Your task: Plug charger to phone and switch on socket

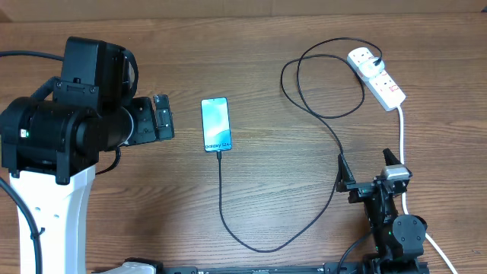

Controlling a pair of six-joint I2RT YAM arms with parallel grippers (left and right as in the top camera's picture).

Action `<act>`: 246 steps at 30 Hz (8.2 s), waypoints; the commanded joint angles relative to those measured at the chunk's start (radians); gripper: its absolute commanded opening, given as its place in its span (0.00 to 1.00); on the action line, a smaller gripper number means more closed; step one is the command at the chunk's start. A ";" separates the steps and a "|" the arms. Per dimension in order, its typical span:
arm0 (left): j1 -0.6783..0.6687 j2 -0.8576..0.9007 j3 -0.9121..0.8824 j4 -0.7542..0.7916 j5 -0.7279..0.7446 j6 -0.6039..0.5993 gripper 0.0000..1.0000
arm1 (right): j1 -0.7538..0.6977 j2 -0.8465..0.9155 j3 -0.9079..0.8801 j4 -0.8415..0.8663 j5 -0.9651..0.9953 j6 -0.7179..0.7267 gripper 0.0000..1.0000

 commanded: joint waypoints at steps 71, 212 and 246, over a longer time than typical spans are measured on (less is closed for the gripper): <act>0.166 -0.904 -1.234 0.963 0.303 0.314 0.99 | 0.005 -0.010 -0.010 0.006 0.010 -0.001 1.00; 0.172 -1.437 -2.016 1.615 -0.001 0.268 1.00 | 0.005 -0.010 -0.010 0.006 0.010 -0.002 1.00; 0.172 -1.437 -2.016 1.616 0.004 0.299 0.99 | 0.005 -0.010 -0.010 0.006 0.010 -0.001 1.00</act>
